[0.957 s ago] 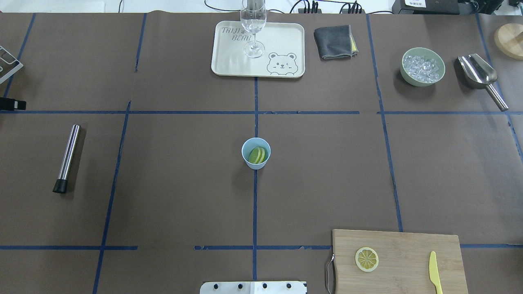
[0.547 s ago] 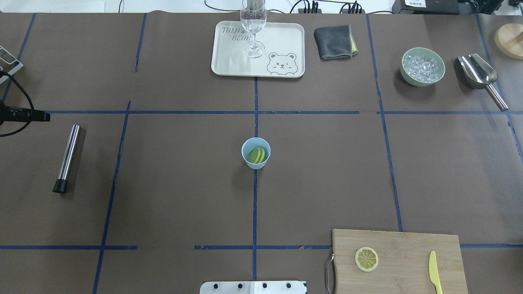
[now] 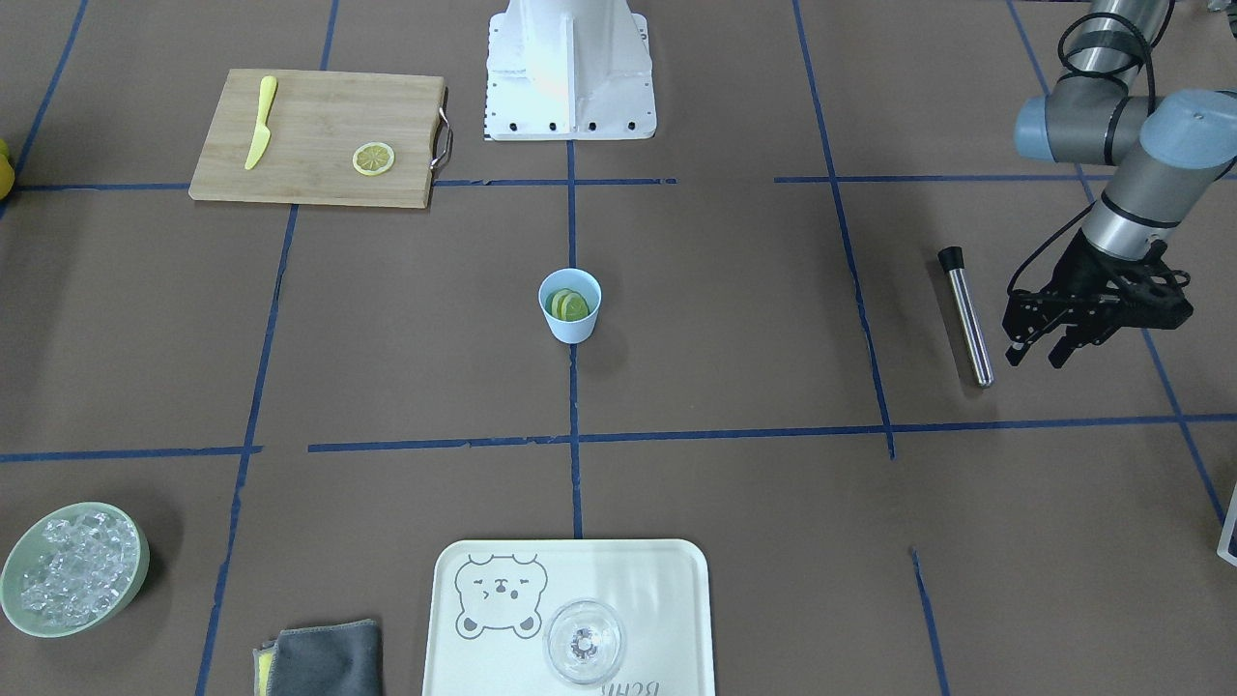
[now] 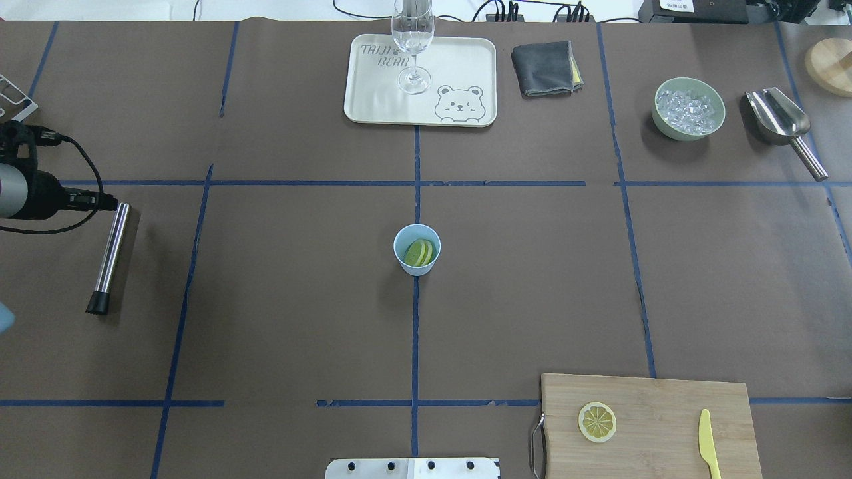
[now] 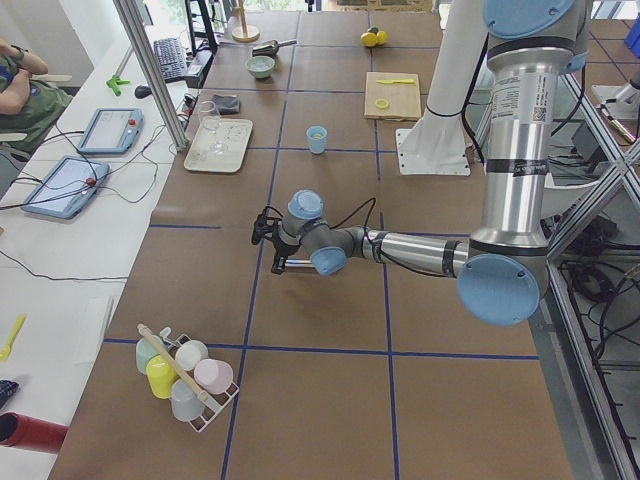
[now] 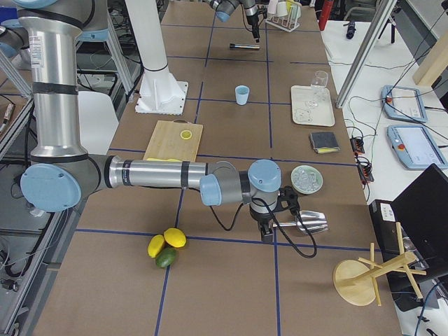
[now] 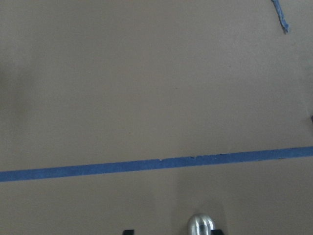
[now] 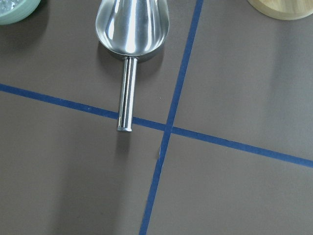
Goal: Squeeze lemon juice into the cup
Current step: 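Reach the left gripper to the metal rod and grasp it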
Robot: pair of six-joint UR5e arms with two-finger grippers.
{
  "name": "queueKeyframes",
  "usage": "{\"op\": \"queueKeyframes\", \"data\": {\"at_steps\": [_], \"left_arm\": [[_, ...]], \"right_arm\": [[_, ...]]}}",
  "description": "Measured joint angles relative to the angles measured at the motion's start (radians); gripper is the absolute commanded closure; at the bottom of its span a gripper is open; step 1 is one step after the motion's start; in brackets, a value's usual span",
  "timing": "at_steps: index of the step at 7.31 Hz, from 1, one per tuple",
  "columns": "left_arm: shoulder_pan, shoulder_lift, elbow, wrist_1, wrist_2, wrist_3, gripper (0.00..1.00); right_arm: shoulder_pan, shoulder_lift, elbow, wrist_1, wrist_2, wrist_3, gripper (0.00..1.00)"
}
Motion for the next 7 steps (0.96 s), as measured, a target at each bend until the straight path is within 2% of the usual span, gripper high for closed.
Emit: {"op": "queueKeyframes", "data": {"at_steps": [7], "left_arm": [[0.079, 0.001, 0.006, 0.0, 0.038, -0.017, 0.39]], "right_arm": [[0.002, -0.004, 0.0, 0.0, -0.003, 0.0, 0.0]]}}
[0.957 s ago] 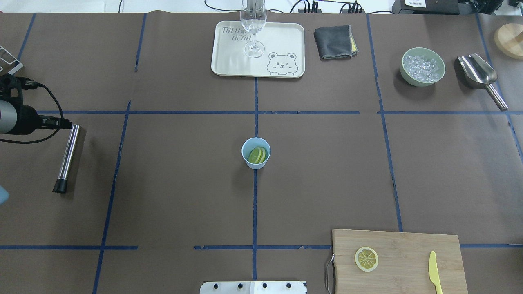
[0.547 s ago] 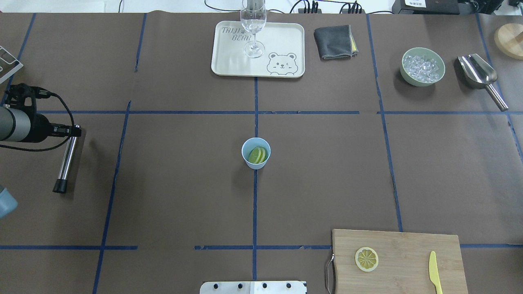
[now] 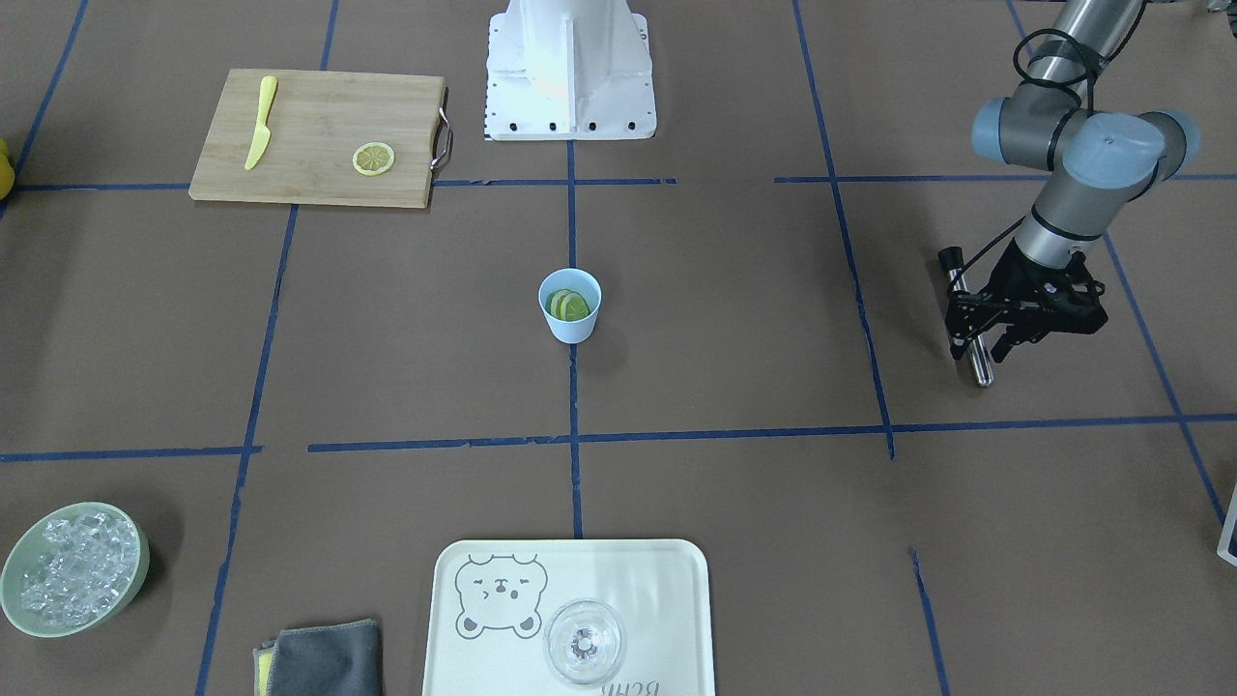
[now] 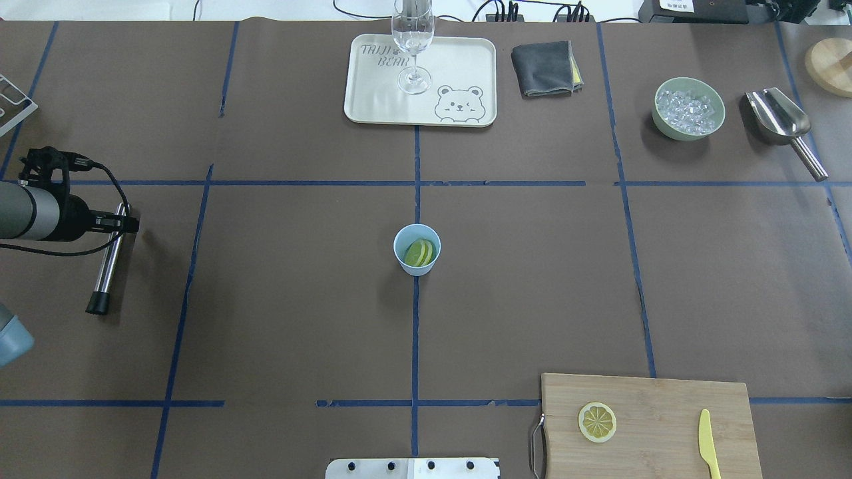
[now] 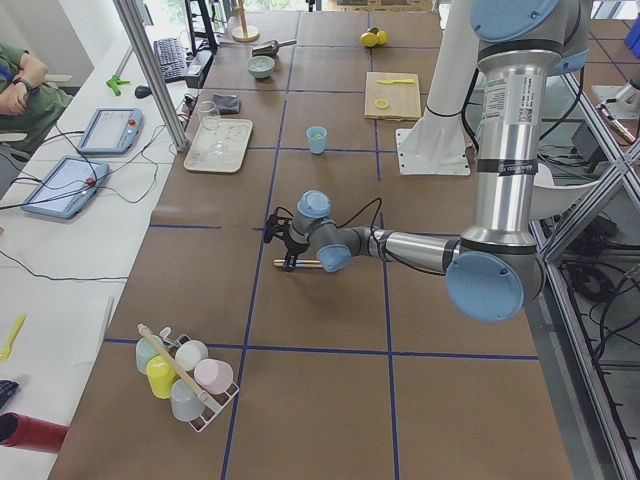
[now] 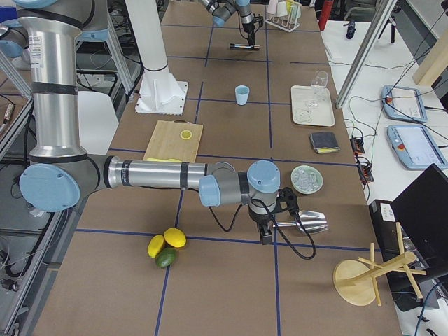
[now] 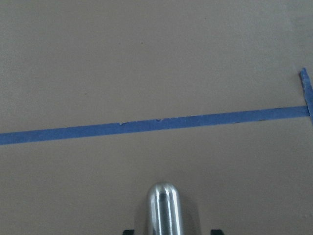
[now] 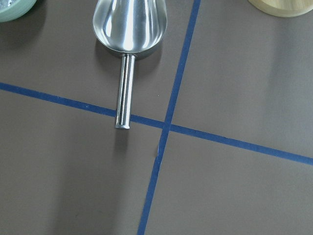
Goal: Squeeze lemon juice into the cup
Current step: 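Reach the left gripper to the metal rod and grasp it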
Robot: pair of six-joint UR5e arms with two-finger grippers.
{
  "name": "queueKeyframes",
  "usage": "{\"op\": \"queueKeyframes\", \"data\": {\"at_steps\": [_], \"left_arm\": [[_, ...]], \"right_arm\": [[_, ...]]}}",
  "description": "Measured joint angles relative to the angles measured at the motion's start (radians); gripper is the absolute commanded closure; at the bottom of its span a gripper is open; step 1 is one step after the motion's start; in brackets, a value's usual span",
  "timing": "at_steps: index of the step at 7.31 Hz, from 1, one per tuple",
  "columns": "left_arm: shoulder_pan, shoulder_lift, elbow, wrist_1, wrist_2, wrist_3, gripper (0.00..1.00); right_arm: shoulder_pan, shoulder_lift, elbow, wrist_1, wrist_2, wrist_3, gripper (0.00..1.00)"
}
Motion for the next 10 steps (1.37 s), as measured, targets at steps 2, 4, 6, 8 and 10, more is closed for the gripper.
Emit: {"op": "queueKeyframes", "data": {"at_steps": [2, 4, 6, 8, 10], "left_arm": [[0.001, 0.003, 0.002, 0.0, 0.001, 0.002, 0.39], [0.002, 0.006, 0.004, 0.0, 0.001, 0.002, 0.44], [0.002, 0.007, 0.005, 0.0, 0.002, 0.002, 0.72], [0.002, 0.007, 0.005, 0.0, 0.003, 0.002, 1.0], [0.002, 0.005, 0.0, -0.001, 0.007, 0.008, 1.0]], "right_arm": [[0.0, 0.0, 0.0, 0.0, -0.001, 0.0, 0.0], [0.0, 0.0, -0.001, 0.0, -0.002, 0.0, 0.0], [-0.001, 0.001, -0.001, 0.0, -0.002, 0.0, 0.0], [-0.001, 0.003, 0.0, 0.001, -0.002, -0.001, 0.0], [0.0, 0.003, 0.001, 0.001, -0.002, -0.001, 0.0]]}}
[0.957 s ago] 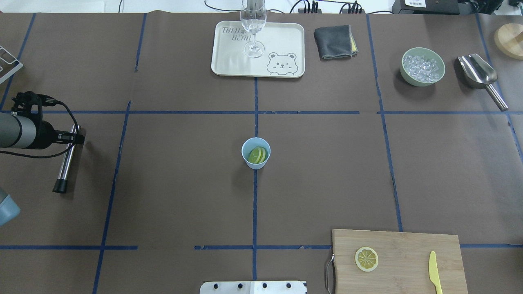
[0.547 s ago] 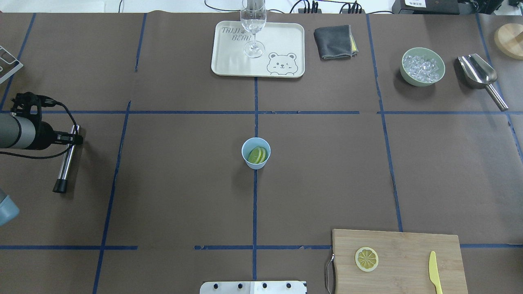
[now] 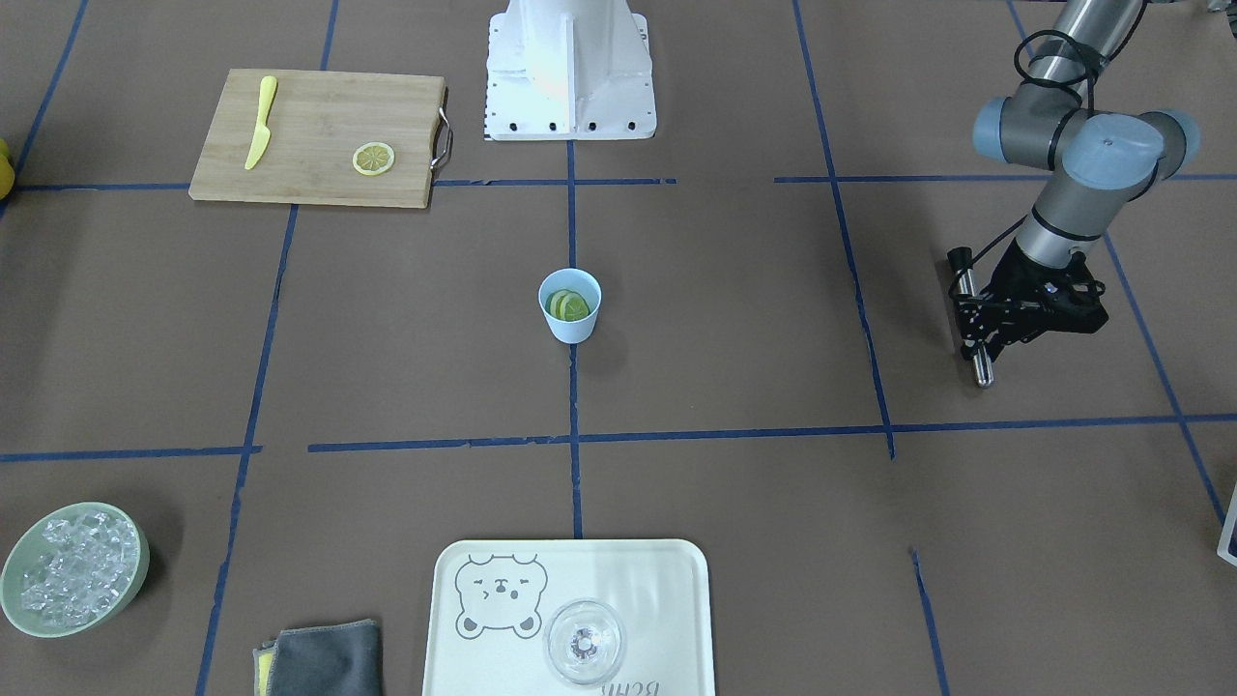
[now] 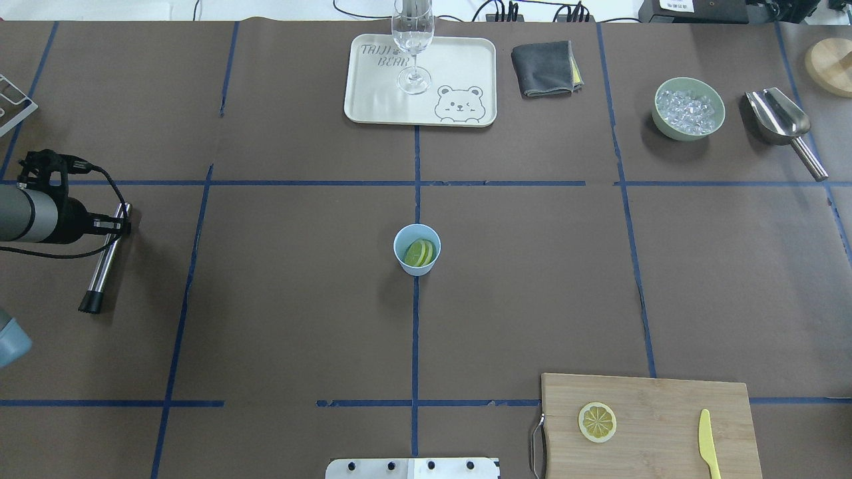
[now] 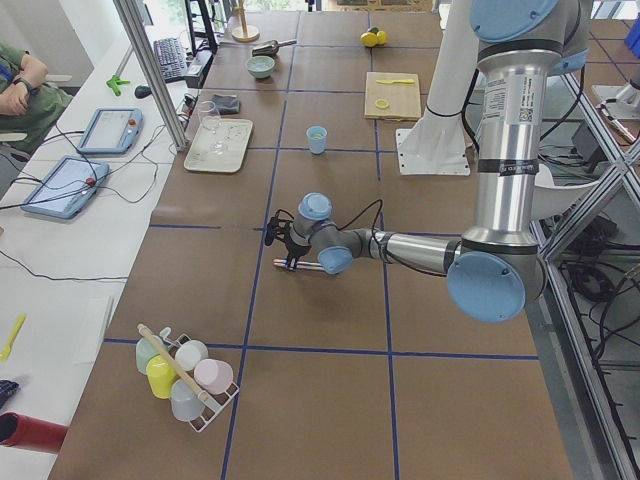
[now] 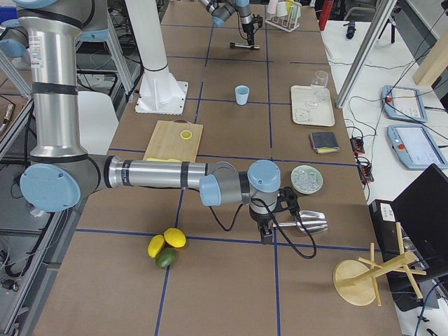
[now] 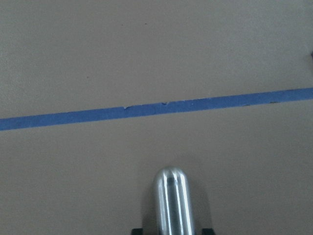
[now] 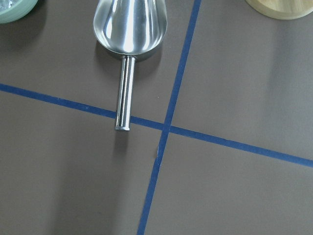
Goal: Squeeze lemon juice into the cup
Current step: 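Reach the left gripper to the metal rod and grasp it, then lift the metal rod with the left gripper and move it over the cup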
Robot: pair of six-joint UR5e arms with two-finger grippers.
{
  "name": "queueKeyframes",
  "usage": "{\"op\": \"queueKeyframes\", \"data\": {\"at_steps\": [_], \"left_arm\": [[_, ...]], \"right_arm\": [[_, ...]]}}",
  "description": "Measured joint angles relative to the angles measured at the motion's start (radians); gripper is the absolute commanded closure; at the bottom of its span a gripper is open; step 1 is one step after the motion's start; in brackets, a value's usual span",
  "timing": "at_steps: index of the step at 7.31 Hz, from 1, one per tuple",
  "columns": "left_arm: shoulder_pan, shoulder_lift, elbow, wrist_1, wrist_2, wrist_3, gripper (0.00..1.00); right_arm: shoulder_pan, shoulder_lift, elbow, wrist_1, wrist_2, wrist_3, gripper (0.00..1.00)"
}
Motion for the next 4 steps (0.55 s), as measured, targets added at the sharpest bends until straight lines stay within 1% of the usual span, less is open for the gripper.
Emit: {"op": "queueKeyframes", "data": {"at_steps": [2, 3, 4], "left_arm": [[0.002, -0.009, -0.044, -0.002, 0.035, 0.02, 1.0], [0.003, -0.026, -0.079, -0.003, 0.073, 0.097, 1.0], [0.003, -0.061, -0.107, -0.004, 0.114, 0.237, 1.0]], "right_arm": [[0.0, 0.001, 0.001, 0.0, -0.001, 0.0, 0.0], [0.0, 0.001, 0.001, 0.0, -0.002, 0.0, 0.0], [0.0, -0.001, 0.0, 0.0, -0.002, -0.001, 0.0]]}}
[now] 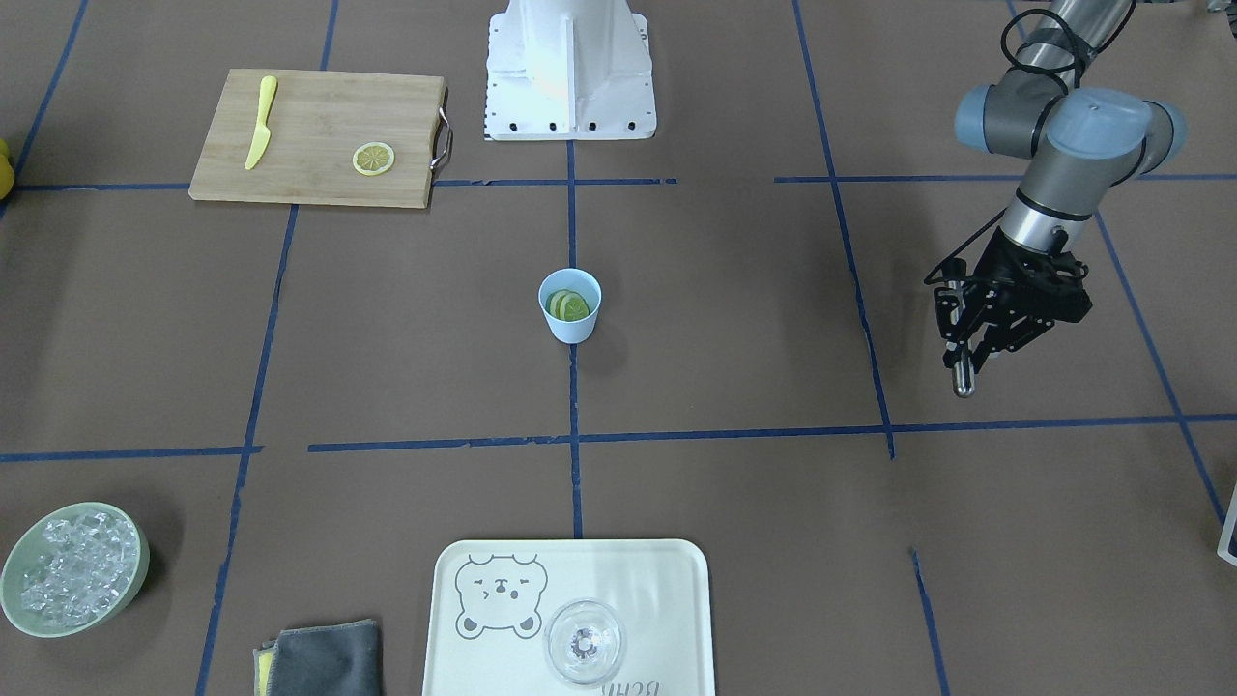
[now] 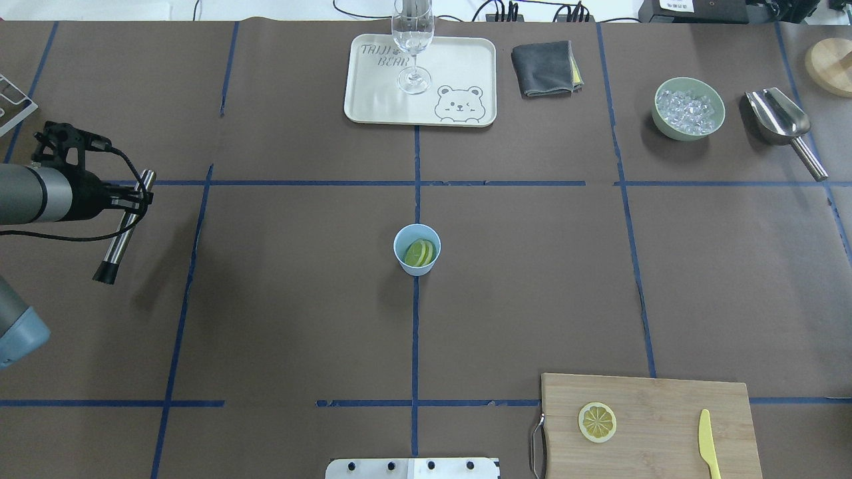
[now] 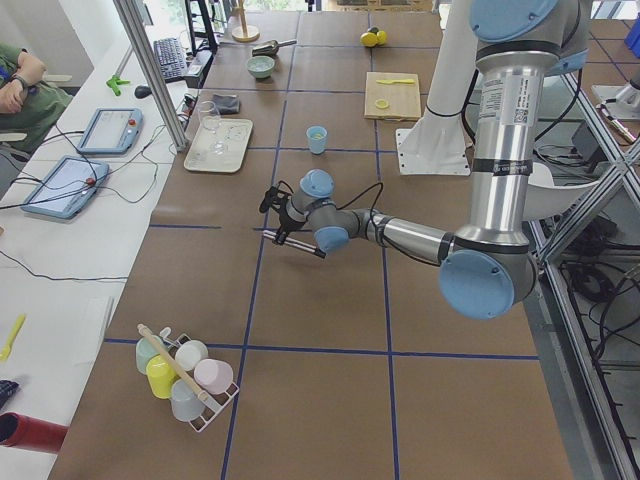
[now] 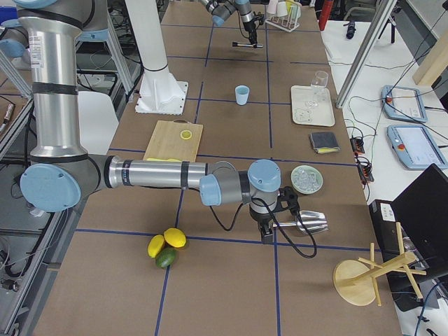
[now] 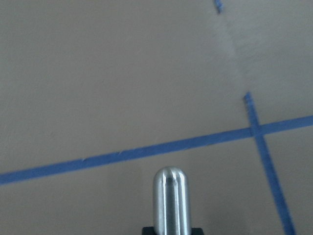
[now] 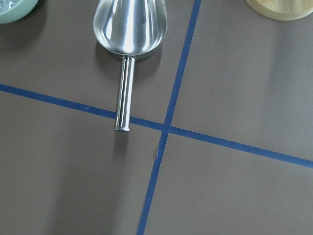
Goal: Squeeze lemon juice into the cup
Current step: 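Lift the metal rod with the left gripper and move it over the cup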
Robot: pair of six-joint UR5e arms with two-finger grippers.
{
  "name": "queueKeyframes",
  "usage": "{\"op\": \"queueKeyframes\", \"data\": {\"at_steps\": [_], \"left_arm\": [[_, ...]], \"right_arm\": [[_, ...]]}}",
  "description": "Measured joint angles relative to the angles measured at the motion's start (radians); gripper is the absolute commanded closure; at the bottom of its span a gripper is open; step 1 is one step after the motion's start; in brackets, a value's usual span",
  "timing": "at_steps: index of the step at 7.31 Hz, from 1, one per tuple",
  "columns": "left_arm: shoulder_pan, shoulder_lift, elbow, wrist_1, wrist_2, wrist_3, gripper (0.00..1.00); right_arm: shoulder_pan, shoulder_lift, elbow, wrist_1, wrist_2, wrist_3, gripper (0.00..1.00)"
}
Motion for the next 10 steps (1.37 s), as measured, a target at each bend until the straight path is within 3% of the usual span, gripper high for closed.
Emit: {"op": "queueKeyframes", "data": {"at_steps": [1, 3, 7, 10], "left_arm": [[0.0, -0.044, -0.03, -0.003, 0.036, 0.134, 1.0], [0.002, -0.148, -0.085, -0.035, 0.067, 0.21, 1.0], [0.098, -0.342, -0.006, -0.485, 0.095, 0.159, 1.0], [0.314, -0.515, 0.166, -0.72, 0.368, 0.161, 1.0]], "right_arm": [[0.0, -0.003, -0.001, -0.001, 0.0, 0.0, 0.0], [0.0, -0.011, -0.002, 0.0, 0.0, 0.0, 0.0], [0.004, -0.015, -0.007, -0.001, -0.002, 0.002, 0.0], [0.012, -0.016, -0.008, -0.002, -0.002, 0.002, 0.0]]}}
